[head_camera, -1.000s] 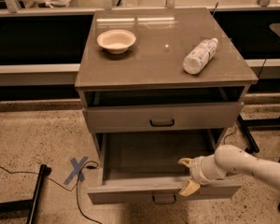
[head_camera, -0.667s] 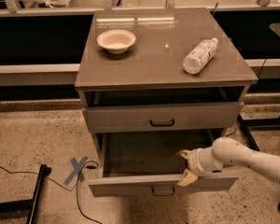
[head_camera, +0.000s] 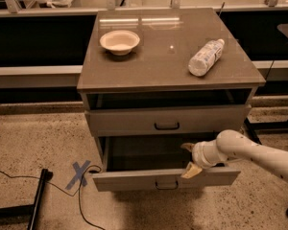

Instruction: Close middle drawer

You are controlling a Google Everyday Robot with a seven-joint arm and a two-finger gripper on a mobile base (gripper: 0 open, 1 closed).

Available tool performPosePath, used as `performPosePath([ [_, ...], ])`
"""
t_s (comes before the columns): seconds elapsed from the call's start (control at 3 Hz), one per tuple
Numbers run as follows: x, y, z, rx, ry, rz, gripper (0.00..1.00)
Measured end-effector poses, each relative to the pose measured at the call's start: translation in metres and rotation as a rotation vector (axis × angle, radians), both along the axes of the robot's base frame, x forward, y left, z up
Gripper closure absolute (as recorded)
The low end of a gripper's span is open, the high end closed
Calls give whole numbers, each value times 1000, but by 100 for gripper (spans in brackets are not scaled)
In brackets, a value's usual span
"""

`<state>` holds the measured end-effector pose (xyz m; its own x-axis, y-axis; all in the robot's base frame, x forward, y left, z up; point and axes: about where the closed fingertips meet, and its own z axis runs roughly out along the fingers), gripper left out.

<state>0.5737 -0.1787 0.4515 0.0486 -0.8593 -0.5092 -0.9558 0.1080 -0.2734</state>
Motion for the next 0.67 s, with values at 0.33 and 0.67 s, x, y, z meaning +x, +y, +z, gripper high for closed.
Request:
performPosePath([
  [0.33, -3, -2, 3, 39, 1, -14, 28],
  [0.67, -34, 3, 21, 109, 8, 0, 29],
])
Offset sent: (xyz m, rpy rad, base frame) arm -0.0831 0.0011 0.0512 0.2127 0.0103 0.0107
